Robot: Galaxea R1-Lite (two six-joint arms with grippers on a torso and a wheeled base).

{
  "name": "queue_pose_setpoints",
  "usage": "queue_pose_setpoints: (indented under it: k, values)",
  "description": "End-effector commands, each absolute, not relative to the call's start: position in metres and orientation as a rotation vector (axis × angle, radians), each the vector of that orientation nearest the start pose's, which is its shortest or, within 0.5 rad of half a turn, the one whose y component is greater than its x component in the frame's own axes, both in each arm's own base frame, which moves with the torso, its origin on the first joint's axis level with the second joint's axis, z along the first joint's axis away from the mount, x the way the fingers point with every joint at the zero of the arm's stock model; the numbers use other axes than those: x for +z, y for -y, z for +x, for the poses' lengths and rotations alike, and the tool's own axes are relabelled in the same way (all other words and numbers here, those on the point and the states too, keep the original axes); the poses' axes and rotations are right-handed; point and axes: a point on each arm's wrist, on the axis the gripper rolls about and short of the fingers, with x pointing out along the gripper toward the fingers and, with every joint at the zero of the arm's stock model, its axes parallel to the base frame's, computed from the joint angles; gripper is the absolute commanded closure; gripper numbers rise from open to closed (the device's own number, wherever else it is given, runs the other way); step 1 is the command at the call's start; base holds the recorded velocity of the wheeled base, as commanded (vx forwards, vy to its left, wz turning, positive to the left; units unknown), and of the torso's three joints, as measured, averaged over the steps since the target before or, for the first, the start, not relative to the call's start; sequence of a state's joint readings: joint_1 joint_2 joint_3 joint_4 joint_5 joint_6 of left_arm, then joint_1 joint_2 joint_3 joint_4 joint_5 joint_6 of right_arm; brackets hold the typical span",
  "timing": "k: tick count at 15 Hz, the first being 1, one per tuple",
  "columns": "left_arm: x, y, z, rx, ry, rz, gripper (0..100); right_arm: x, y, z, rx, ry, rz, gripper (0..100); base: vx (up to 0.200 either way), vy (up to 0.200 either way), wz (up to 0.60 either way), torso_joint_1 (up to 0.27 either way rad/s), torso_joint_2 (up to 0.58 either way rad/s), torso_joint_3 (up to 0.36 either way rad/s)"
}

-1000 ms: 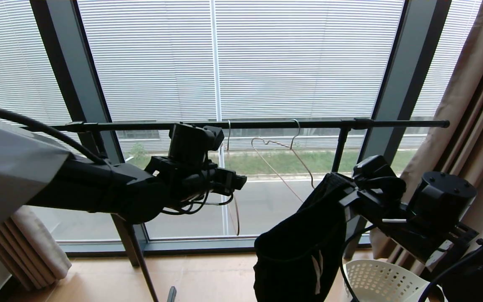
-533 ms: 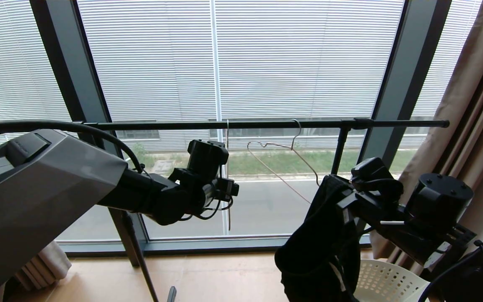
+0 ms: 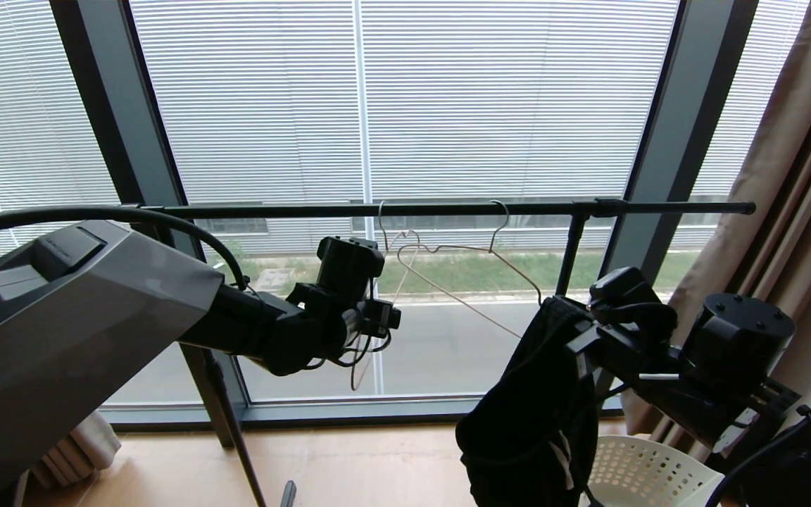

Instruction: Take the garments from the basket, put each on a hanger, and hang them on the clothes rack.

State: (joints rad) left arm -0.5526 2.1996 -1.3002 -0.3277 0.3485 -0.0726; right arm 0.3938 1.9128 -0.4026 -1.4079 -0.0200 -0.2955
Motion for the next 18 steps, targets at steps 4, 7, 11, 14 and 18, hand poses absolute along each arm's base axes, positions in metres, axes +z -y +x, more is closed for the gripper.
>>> queue_pose_setpoints:
  k: [4, 7, 11, 14, 18]
  values:
    - [0.093, 0.221, 0.374, -0.178, -0.526, 0.182, 100, 0.102, -0.110, 0.266, 0.386, -0.045, -0.314, 100, 0.000, 0.000, 0.00, 0.000, 0.00, 0.000]
    - [0.094, 0.219, 0.374, -0.175, -0.524, 0.180, 100, 0.102, -0.110, 0.266, 0.387, -0.047, -0.314, 100, 0.000, 0.000, 0.00, 0.000, 0.00, 0.000]
    - [0.107, 0.215, 0.373, -0.166, -0.495, 0.165, 100, 0.101, -0.110, 0.266, 0.387, -0.050, -0.315, 100, 0.000, 0.000, 0.00, 0.000, 0.00, 0.000]
    - [0.122, 0.207, 0.371, -0.153, -0.468, 0.150, 100, 0.101, -0.110, 0.266, 0.387, -0.051, -0.315, 100, 0.000, 0.000, 0.00, 0.000, 0.00, 0.000]
    - [0.121, 0.195, 0.368, -0.133, -0.487, 0.155, 100, 0.101, -0.110, 0.266, 0.386, -0.050, -0.316, 100, 0.000, 0.000, 0.00, 0.000, 0.00, 0.000]
